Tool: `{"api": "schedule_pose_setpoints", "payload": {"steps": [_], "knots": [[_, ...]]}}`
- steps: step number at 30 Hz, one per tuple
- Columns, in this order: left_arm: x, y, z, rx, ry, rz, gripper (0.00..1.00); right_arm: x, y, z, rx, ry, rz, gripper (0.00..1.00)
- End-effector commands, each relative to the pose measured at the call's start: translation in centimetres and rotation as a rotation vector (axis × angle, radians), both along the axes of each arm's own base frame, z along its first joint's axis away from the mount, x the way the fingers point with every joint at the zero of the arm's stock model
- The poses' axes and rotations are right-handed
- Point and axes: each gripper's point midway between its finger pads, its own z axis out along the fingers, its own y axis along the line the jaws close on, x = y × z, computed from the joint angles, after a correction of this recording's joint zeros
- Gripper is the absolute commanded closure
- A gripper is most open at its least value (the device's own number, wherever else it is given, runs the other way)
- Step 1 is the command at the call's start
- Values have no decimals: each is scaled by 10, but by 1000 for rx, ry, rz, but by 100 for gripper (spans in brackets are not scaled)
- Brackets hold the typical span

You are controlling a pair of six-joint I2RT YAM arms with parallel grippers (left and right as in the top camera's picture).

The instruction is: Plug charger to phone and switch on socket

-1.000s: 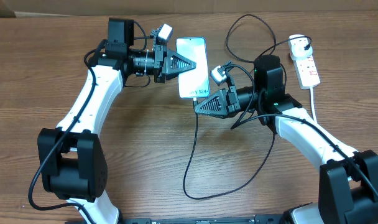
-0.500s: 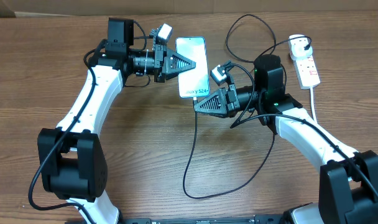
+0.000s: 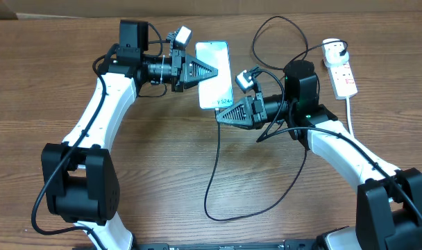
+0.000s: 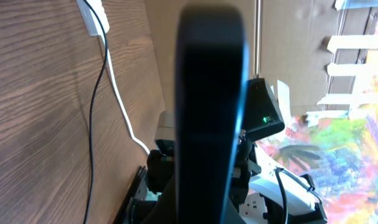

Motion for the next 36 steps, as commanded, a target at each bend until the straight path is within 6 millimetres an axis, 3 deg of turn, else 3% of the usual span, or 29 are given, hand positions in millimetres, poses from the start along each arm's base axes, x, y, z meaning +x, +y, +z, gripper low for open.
{"api": "schedule_pose_setpoints", "payload": {"steps": [1, 36], "knots": [[-17, -5, 18, -84, 9, -91, 96, 16, 0, 6, -18, -77, -89, 96], [-23, -5, 25, -122, 22, -127, 96, 27, 0, 1, -39, -138, -142, 96]]}}
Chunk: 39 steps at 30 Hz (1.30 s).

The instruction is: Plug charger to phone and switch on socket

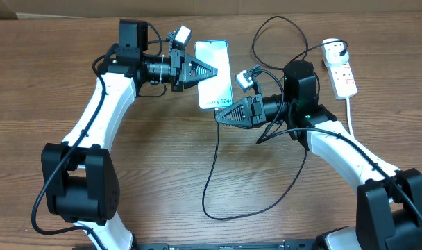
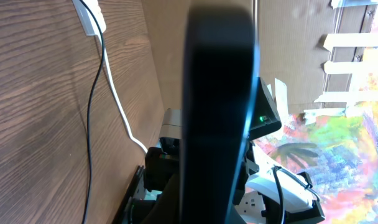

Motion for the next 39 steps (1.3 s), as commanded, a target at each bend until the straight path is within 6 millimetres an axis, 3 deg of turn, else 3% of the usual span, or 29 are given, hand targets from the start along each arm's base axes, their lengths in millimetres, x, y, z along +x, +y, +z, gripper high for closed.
{"api": "schedule_pose_setpoints", "payload": {"steps": [1, 39], "knots": [[-22, -6, 23, -110, 23, -120, 96, 26, -1, 3, -36, -55, -136, 96], [-30, -10, 20, -118, -23, -137, 96, 13, -2, 7, -10, -25, -65, 96]]}}
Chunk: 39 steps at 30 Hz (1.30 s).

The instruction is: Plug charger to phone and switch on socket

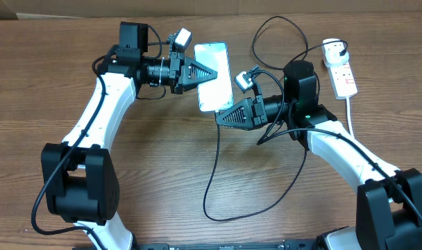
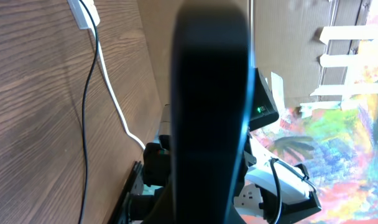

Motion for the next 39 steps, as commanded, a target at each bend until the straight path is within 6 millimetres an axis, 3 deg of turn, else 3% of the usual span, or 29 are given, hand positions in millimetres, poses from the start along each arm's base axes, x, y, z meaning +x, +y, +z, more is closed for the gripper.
{"api": "schedule_pose_setpoints", "payload": {"steps": [1, 34, 39], "knots": [[-22, -11, 20, -102, -16, -112, 96, 20, -1, 4, -26, -25, -103, 96], [-28, -11, 16, -104, -28, -115, 96, 17, -1, 5, -22, -19, -91, 96], [-28, -11, 16, -104, -28, -115, 96, 17, -1, 5, -22, -19, -90, 87]]}}
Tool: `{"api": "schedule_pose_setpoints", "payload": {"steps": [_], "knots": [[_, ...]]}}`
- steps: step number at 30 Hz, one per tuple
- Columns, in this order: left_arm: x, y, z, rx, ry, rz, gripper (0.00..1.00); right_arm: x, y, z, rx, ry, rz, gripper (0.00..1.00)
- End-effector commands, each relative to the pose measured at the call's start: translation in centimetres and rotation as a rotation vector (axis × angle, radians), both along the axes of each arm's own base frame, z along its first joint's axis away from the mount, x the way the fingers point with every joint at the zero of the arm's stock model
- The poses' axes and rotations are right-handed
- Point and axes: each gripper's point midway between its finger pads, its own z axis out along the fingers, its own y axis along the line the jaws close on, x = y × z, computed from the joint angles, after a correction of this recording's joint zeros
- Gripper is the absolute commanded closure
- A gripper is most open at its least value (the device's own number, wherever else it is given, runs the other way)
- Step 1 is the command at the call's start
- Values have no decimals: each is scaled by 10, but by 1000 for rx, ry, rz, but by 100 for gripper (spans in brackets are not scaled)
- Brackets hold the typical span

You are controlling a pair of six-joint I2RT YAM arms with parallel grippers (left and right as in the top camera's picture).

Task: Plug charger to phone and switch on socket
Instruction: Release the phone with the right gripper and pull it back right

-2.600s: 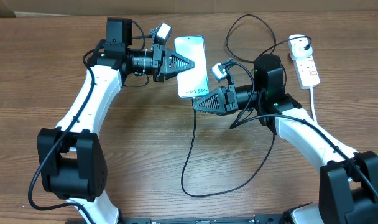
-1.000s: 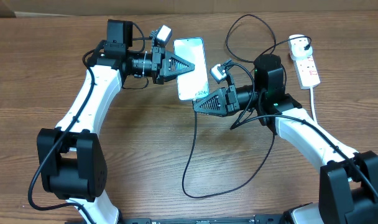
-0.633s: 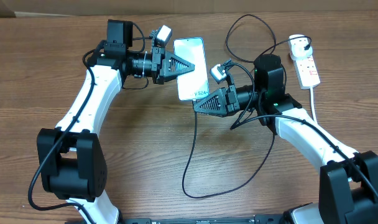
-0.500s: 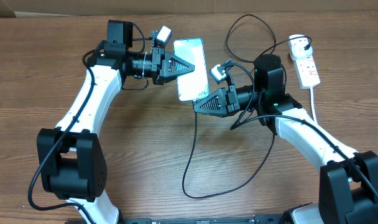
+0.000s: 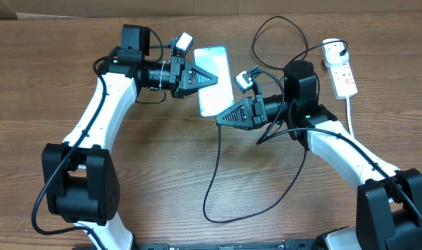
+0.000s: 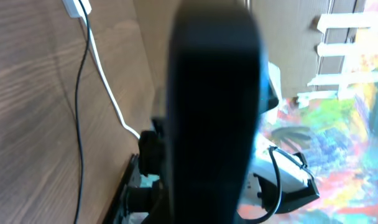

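Observation:
The phone [image 5: 216, 87], pale screen up, is held by its left long edge above the table with my left gripper [image 5: 212, 79] shut on it. In the left wrist view the phone [image 6: 214, 106] is a dark blurred slab filling the middle and hiding the fingers. My right gripper [image 5: 221, 119] points left just under the phone's lower end, shut on the plug end of the black charger cable [image 5: 212, 173]. The cable hangs from its tip and loops over the table. The white socket strip [image 5: 343, 73] lies at the far right with a plug [image 5: 333, 48] in it.
The black cable runs on in loops behind the right arm [image 5: 270, 31] towards the strip. The strip's white lead [image 5: 350, 114] goes down the right side and shows as a white lead [image 6: 108, 81] in the left wrist view. Brown wooden table [image 5: 148, 180] lies all round.
The left gripper and phone have shifted slightly right and towards the right gripper, and the phone's lower end is now closer to the plug. The right gripper has barely moved.
At every moment my left gripper held the phone and my right gripper held the cable's plug end by the phone's lower edge. The phone tilted and shifted a little each time, and its lower end now sits just above the right gripper's tip.

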Motion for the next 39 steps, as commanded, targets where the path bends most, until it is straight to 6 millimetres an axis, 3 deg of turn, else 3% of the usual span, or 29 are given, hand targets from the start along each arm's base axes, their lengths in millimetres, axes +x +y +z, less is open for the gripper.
{"api": "schedule_pose_setpoints", "payload": {"steps": [1, 6, 13, 17, 21, 25, 27, 32, 39], "knots": [[-16, -9, 18, -87, -22, -81, 96, 16, -1, 5, -19, -37, -83, 87], [-16, -9, 18, -87, -22, -80, 96, 16, -1, 5, -19, -36, -82, 82], [-9, -1, 18, -88, -41, -59, 96, 16, -1, 4, -20, -33, -82, 51], [2, 15, 16, -74, -49, -6, 96, 15, -1, 5, -17, -32, -75, 35], [18, 31, 6, -15, -56, 75, 96, 12, -1, 6, -11, -31, -60, 19], [27, 38, -3, 42, -57, 125, 96, 10, -2, 6, -8, -30, -51, 11], [30, 39, -11, 82, -44, 149, 96, 11, -1, 6, -9, -31, -53, 0], [35, 44, -32, 195, -11, 205, 96, 14, -1, 4, -18, -33, -73, 0], [32, 46, -38, 224, -11, 207, 96, 15, -3, -13, -66, -20, -103, 0]]}}
